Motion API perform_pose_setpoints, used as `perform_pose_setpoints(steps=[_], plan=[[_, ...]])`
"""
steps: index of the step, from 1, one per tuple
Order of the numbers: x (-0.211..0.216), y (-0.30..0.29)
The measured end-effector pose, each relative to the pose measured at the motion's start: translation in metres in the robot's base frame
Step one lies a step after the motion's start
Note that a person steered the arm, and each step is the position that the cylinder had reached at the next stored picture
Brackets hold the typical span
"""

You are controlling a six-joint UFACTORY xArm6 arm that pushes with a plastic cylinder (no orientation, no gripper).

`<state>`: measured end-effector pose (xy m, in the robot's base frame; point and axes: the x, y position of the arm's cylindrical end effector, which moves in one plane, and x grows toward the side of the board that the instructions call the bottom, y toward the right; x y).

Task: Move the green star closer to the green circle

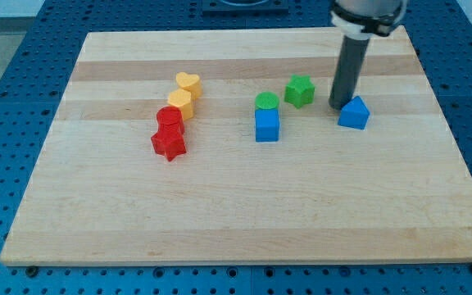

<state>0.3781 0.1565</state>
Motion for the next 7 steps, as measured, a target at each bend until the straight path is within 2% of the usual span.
perform_pose_setpoints(steps=[1, 2, 7], plan=[[-0.026, 0.008], [-0.032, 0.002], [-0.032, -0.055]])
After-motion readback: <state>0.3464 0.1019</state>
